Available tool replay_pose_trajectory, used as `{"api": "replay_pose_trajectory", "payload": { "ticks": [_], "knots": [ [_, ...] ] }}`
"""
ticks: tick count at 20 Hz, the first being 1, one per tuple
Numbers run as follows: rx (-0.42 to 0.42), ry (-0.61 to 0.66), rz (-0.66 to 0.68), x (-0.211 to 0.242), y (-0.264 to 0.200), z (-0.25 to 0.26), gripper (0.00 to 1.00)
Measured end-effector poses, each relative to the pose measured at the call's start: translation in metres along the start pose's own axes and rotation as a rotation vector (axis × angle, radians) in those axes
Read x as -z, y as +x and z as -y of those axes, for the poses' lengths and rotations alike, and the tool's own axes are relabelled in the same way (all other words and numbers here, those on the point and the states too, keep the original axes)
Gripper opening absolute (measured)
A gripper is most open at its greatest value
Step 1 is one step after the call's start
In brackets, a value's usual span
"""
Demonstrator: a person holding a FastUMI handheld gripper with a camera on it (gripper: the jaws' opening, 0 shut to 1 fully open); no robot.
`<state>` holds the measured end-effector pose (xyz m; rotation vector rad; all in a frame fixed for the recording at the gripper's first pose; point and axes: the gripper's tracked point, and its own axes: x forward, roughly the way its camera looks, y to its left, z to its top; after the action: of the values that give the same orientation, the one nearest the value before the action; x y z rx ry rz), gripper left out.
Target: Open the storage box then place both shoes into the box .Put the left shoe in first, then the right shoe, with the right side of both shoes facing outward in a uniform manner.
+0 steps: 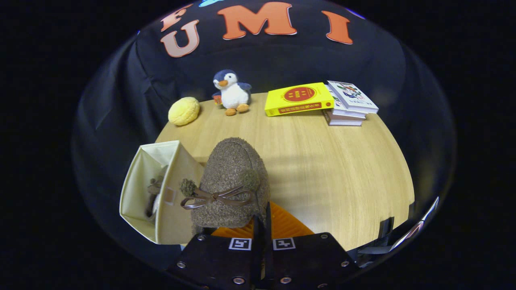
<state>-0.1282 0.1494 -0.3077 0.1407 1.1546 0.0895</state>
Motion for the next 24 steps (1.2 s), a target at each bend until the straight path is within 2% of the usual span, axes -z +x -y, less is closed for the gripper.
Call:
{"api": "replay_pose_trajectory", "payload": {
  "ticks": [6, 13, 19, 24],
  "knots": [
    [-0.078, -0.008, -0.003, -0.014, 0.000, -0.092, 0.05],
    [-0.093, -0.039, -0.030, -0.012, 0.017, -0.162, 0.05],
    [-0.039, -0.026, -0.085, 0.005, 0.052, -0.177, 0.07],
    [-0.090, -0.014, -0.134, 0.020, 0.049, -0.190, 0.20]
  ]
}}
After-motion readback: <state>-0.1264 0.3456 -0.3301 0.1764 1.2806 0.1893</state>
